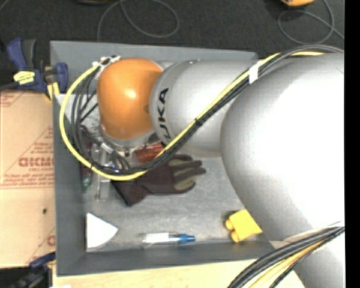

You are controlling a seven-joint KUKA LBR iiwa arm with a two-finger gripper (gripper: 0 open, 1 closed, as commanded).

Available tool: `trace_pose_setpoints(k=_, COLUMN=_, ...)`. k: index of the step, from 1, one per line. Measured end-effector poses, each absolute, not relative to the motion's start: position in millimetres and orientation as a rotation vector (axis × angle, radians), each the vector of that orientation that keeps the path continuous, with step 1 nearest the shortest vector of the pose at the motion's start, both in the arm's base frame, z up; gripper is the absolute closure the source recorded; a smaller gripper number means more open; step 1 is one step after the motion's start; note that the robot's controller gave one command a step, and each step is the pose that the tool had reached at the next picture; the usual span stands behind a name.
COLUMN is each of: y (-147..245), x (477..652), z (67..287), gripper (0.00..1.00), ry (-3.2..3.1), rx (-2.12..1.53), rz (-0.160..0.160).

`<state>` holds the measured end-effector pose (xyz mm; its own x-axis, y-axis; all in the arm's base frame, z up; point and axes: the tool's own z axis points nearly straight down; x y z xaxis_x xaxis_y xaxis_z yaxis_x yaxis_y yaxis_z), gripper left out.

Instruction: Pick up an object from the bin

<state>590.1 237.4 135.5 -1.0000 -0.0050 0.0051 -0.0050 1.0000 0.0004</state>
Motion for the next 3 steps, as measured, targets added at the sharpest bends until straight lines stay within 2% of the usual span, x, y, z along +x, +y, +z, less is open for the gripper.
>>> trace_pose_setpoints(k=1, y=236, x=592.1, z=141, gripper=0.00, ry=-3.144, rx=0.001, rz=-0.003)
trace_pose_setpoints(k=2, y=219, x=589.1, z=124, gripper=0.00, ry=-3.142, rx=0.065, rz=-0.001)
trace_pose_setpoints(k=3, y=200, x=585.0, z=116, gripper=0.00, ry=-3.141, rx=-0.055, rz=-0.003)
